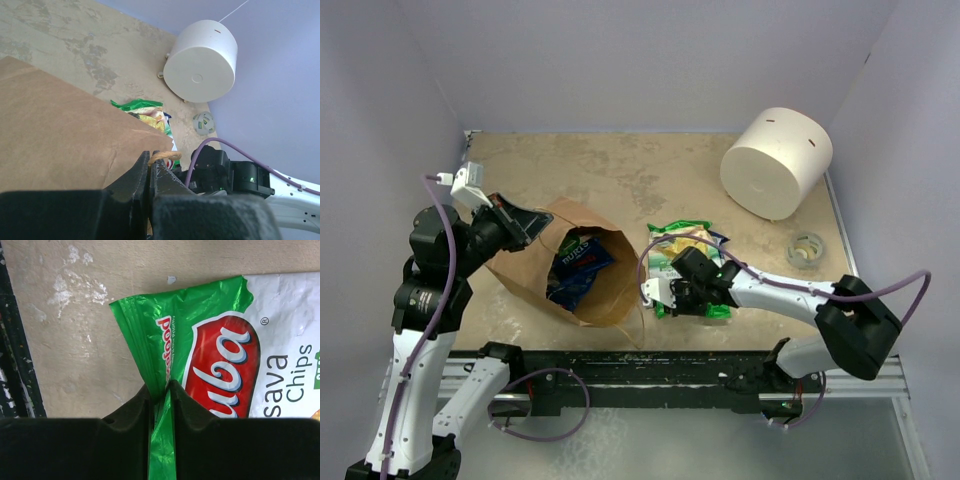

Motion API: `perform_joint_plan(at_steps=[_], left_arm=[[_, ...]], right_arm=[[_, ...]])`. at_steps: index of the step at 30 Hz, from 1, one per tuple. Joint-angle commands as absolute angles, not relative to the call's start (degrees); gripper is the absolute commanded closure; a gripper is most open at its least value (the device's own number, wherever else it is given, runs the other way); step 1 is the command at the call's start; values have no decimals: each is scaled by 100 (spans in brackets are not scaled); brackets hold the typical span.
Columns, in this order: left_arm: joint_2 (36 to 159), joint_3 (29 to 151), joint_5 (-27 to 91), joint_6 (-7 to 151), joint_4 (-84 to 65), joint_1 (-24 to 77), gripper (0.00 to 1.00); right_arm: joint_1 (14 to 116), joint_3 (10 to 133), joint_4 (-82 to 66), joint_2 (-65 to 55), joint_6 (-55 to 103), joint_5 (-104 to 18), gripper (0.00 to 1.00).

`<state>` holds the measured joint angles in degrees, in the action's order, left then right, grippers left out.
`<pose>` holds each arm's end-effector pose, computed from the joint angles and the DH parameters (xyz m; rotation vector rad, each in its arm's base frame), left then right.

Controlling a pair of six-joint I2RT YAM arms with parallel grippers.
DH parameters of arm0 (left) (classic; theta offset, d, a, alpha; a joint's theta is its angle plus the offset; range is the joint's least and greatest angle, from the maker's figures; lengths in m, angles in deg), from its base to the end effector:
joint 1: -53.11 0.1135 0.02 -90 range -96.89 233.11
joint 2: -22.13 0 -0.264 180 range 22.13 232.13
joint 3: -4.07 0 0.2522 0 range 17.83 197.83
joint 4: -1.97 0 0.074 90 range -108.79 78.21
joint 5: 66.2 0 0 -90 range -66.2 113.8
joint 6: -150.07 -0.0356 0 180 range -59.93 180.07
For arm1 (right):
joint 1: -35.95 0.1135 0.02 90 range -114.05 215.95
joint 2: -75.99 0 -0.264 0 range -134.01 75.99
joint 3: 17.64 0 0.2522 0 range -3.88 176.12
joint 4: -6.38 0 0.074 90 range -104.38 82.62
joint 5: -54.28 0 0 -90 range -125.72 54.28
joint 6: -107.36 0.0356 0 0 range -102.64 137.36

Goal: Take the snacks out of the paper bag
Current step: Place the snack at the center of the board, then take out the snack from the paper bag.

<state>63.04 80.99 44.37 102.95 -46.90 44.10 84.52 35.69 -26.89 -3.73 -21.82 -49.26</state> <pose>0.1256 -0.0326 0.4108 -0.2856 1.8659 -0.9566 0.1616 0.1957 0.1674 -1.8695 1.8232 0.3667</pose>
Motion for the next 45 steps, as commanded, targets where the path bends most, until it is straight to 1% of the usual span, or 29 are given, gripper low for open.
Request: perform_joint_plan(at_steps=[1, 4, 6, 10, 14, 18, 22, 25, 28, 30, 32, 35, 41, 45], left_arm=[[6223, 8166, 4373, 10295, -4501, 4406, 100], [6193, 8155, 4385, 10297, -4532, 4406, 100], [6190, 8155, 4388, 10287, -4551, 4406, 100], [6199, 8155, 4440, 10288, -4561, 4406, 100], [6209, 8168, 4477, 10287, -4554, 4406, 100], [6193, 8205, 4485, 10270, -4597, 4406, 100], [6170, 8221, 4473, 10262, -4640, 4406, 100], [6160, 8234, 4445, 10266, -4663, 4406, 100], [6151, 8213, 4452, 10316, -4657, 4406, 100], [6131, 8202, 4461, 10358, -4655, 4406, 100], [6104, 8178, 4458, 10403, -4660, 4406, 100], [6068, 8159, 4446, 10472, -4676, 4407, 100], [6066, 8177, 4523, 10553, -4677, 4406, 100], [6075, 8228, 4499, 10638, -4711, 4406, 100]], right_arm=[[8535, 3782, -2818, -86, -2238, -4808, 75], [8534, 3692, -3051, 537, -2404, -4741, 63], [8534, 3635, -3178, 909, -2430, -4644, 60], [8534, 3849, -3487, 1341, -2476, -4678, 56], [8534, 4212, -3943, 1378, -2636, -5025, 54], [8555, 4589, -4212, 1450, -2965, -5444, 57], [8812, 4909, -3602, 1640, -2899, -5916, 55], [9289, 4880, -2658, 1620, -2848, -6011, 51], [9744, 4918, -1428, 1252, -2613, -5627, 47], [9952, 5168, -999, 786, -2731, -5361, 46], [10099, 5615, -820, 249, -2950, -5077, 42], [10227, 6027, -601, -477, -3375, -4549, 40], [10264, 6274, -319, -1441, -4115, -3789, 38], [10257, 6485, -330, -1971, -4193, -3552, 38]])
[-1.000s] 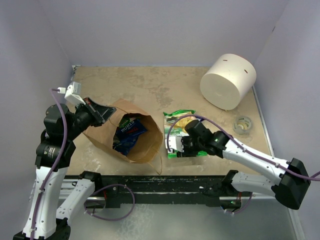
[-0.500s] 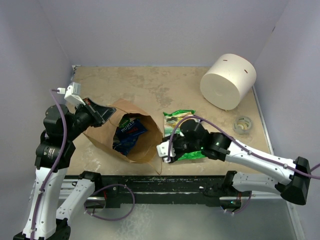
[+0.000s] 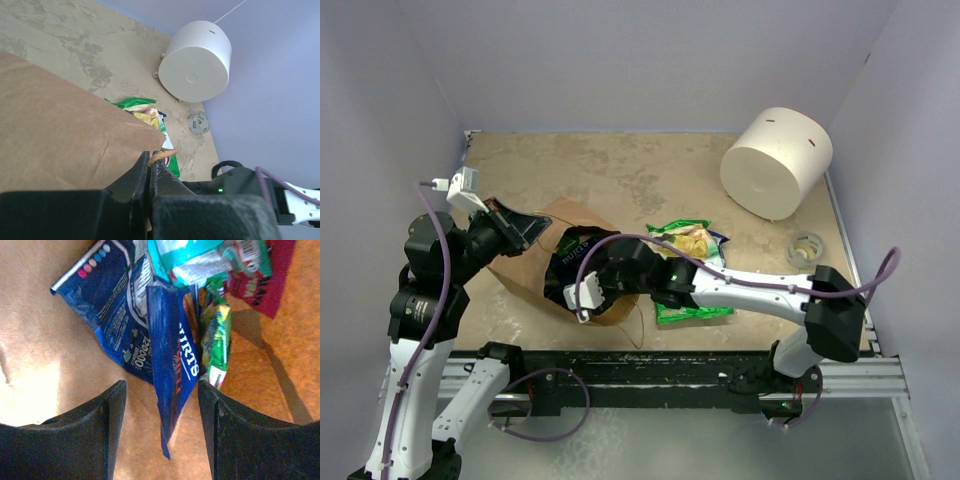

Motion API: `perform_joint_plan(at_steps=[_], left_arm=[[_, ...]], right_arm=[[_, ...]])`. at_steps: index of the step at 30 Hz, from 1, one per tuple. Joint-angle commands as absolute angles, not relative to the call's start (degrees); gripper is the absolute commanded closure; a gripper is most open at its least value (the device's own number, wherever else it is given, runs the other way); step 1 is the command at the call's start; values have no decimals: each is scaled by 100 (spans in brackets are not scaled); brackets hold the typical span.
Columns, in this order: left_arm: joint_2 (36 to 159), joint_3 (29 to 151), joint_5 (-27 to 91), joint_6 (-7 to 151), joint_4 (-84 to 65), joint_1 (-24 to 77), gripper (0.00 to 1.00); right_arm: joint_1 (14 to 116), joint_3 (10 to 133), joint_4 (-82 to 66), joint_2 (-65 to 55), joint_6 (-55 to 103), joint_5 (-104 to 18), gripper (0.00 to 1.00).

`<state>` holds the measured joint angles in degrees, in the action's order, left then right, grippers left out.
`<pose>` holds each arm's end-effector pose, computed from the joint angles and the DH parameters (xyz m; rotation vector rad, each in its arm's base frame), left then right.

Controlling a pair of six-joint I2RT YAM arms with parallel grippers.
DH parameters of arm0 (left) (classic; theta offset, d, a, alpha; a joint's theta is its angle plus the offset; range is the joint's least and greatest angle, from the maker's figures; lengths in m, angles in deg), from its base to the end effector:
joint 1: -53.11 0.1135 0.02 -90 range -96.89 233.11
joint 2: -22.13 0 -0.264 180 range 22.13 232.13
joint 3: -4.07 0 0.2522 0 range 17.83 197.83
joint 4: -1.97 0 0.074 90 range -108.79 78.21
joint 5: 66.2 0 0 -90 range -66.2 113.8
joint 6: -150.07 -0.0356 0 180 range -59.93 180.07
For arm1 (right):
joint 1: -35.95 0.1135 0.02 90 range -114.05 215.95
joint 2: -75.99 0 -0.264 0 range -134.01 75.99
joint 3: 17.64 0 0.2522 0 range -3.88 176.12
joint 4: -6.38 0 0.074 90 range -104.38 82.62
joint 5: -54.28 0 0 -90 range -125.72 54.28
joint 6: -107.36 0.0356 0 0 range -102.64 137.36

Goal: Take the snacks out of the paper bag
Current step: Take out the snack from the paper bag.

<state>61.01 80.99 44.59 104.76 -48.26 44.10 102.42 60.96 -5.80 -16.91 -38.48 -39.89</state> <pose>0.1145 -0.0310 0.4120 -0.3079 1.8560 -0.9830 0.1476 0.3455 0.2660 -1.8059 0.9422 0.1906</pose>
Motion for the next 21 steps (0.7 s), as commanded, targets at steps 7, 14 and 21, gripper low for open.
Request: perform_joint_plan(at_steps=[7, 14, 21], left_arm=[[6151, 8312, 4405, 10559, -4720, 4406, 100], [6054, 8385, 4329, 10459, -4979, 4406, 100], [6133, 8500, 4291, 10144, -4971, 4406, 100]], right_arm=[[10268, 6604, -198, -2419, -3935, -3827, 41], [10259, 6957, 68, -2878, -3615, -3801, 50], [10268, 7241, -324, -2854, -3559, -3827, 89]])
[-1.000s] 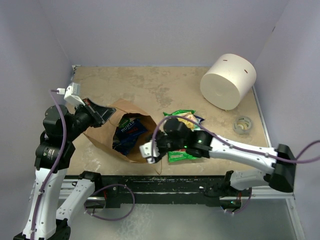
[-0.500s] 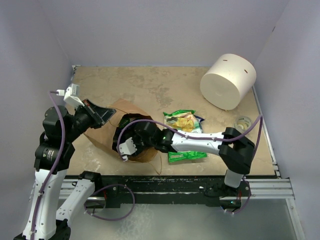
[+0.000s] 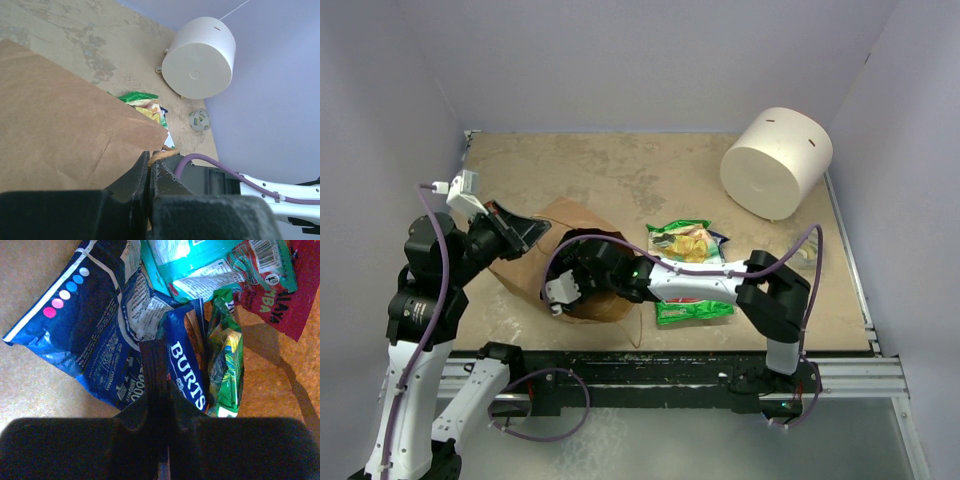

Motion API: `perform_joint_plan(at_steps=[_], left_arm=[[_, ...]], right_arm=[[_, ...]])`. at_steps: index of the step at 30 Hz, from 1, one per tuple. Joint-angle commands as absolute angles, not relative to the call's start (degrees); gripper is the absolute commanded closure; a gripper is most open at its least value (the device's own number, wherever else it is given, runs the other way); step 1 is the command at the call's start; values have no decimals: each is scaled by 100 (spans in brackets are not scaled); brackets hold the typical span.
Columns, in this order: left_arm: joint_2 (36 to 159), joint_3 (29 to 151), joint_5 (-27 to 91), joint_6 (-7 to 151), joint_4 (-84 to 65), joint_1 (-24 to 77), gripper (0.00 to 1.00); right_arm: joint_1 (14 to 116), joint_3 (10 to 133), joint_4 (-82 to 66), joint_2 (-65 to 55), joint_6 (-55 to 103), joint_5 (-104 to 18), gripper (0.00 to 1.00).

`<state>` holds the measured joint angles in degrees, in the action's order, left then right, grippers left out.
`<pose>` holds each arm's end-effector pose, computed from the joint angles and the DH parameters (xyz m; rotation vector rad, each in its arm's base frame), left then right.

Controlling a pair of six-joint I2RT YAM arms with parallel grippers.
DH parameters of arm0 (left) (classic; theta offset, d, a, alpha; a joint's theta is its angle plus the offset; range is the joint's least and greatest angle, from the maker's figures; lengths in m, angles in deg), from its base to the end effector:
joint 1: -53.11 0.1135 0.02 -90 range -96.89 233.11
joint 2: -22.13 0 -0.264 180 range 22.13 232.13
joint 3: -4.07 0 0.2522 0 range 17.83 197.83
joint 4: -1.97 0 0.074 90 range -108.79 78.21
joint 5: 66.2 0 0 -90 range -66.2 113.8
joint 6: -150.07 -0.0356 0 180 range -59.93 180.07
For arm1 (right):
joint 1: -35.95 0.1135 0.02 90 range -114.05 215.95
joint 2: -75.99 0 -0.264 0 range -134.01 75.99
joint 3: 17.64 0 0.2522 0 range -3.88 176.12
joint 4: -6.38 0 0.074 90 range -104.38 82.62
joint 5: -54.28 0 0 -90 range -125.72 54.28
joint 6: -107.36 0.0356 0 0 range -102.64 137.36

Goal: Take the snacks out of the paper bag
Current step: Take out the snack from the paper bag.

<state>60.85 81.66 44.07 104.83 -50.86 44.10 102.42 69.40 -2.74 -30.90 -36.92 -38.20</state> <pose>0.1113 -0.0301 0.4110 -0.3293 1.8834 -0.9714 0.1702 0.3947 0.2274 -1.8216 1.0053 0.1750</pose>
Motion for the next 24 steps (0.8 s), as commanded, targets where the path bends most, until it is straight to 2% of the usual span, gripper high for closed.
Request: perform_joint_plan(at_steps=[1, 3, 17, 24], left_arm=[[6145, 8546, 4241, 10097, -5000, 4406, 100], [6164, 8627, 4194, 10060, -5023, 4406, 100], [6006, 8538, 4273, 9921, -4944, 4406, 100], [6080, 8524, 4267, 9895, -5035, 4406, 100]], right_arm=[[10266, 7229, -379, -2771, -3508, -3881, 94], [10266, 7188, -476, -2544, -3299, -3981, 100], [10268, 6567, -736, -1182, -2429, -4045, 100], [10266, 6765, -1294, -342, -1773, -4617, 100]])
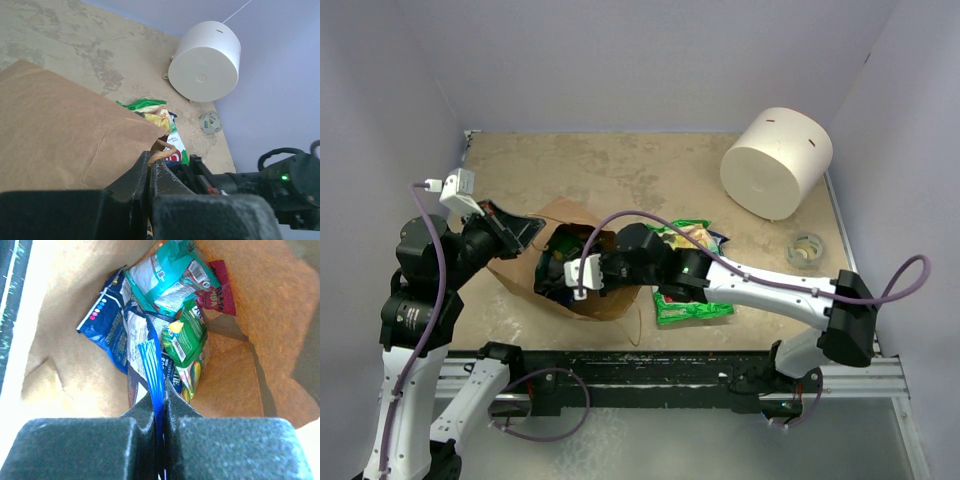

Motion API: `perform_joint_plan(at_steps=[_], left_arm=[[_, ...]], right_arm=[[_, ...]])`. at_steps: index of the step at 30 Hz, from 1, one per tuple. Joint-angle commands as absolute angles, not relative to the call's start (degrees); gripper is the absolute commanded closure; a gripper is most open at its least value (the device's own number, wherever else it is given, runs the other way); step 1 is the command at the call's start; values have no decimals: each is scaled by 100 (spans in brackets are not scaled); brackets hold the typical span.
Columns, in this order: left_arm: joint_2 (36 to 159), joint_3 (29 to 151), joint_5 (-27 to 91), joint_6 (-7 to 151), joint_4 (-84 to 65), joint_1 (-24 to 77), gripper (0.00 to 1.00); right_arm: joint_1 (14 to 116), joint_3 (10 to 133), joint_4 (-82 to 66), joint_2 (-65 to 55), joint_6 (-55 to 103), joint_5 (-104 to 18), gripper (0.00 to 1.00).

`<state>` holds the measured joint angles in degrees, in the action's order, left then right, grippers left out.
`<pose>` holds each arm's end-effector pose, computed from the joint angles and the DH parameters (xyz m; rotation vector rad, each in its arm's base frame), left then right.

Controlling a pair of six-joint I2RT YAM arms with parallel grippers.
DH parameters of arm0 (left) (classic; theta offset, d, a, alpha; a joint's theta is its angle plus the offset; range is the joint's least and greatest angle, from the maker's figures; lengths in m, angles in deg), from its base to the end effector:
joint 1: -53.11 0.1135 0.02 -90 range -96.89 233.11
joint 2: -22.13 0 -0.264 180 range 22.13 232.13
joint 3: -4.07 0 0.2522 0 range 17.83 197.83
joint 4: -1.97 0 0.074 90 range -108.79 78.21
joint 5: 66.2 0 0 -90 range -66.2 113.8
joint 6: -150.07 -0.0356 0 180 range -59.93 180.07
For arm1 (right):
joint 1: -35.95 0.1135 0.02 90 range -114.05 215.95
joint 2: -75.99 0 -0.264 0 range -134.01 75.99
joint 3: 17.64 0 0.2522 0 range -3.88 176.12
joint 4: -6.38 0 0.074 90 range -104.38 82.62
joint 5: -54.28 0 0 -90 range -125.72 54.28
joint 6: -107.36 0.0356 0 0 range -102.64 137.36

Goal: Take the snacks out of the paper bag
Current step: Take out the snack from the paper bag, then place the snack at the center of the board.

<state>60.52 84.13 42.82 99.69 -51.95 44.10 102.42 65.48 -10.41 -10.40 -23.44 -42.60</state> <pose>0.1035 -0.0282 0.4223 -0.2471 1.8483 -0.8955 0.1390 0.3298 0.3251 -1.6095 1.0839 0.4149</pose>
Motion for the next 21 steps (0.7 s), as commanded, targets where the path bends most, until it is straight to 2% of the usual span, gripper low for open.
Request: perform_joint_plan(at_steps=[1, 8, 15, 21], left_arm=[[6078, 8489, 4269, 9946, -5026, 4406, 100], [6111, 8525, 4246, 9774, -5068, 4406, 100], [6052, 8438, 4203, 9924, -4941, 4406, 100], [6117, 8532, 4186, 9844, -4951, 4406, 100]], right_arm=[[10270, 6811, -1371, -184, -1638, -4626, 100], [10270, 7348, -2587, 838, -1210, -4680, 100], [10266, 8000, -3045, 1605, -1116, -3781, 100], [10258, 7557, -2415, 1981, -994, -1030, 100]])
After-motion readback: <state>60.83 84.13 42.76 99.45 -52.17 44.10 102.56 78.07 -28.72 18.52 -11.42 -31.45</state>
